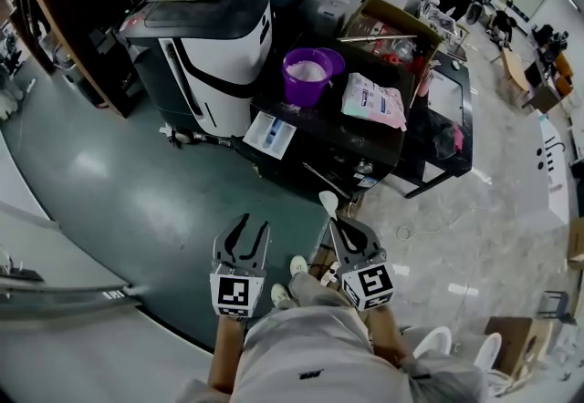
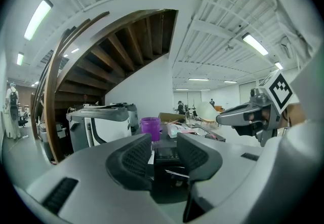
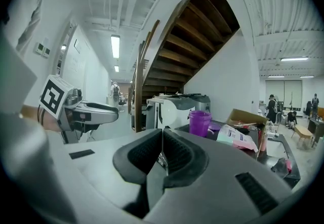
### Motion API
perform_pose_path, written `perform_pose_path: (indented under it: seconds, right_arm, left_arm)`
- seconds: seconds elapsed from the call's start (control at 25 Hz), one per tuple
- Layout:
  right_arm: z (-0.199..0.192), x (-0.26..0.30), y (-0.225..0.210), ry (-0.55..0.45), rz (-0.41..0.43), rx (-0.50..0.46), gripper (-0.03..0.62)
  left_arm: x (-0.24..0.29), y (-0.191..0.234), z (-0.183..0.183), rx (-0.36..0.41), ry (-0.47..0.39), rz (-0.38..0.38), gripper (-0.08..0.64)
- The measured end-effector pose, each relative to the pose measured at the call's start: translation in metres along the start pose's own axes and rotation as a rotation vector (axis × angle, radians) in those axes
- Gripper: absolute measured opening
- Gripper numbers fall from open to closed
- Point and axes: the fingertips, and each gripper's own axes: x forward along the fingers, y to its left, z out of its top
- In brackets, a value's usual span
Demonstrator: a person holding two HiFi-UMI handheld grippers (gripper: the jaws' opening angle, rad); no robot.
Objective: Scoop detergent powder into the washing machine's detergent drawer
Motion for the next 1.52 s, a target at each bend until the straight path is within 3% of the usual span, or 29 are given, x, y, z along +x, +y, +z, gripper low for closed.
perform_pose_path:
  seconds: [0.52, 0.92, 1.52]
  right_arm:
    - [0.009, 0.069, -0.078, -0.004, 0.068, 0.000, 0.009]
    - [0.023, 0.122, -0.097, 0.015, 0.101, 0.002, 0.009]
    - [0.051, 0.229, -0.107, 0.084, -0.052, 0.012, 0.008]
  left_arm:
    - [0.090, 0.015, 0.017, 0.016, 0.027, 0.064, 0.169]
    - [0.131, 0.049, 0.025, -0.002, 0.033, 0.090, 0.169]
    - [0.222, 0.153, 0.023, -0.004, 0.019, -0.067, 0.169]
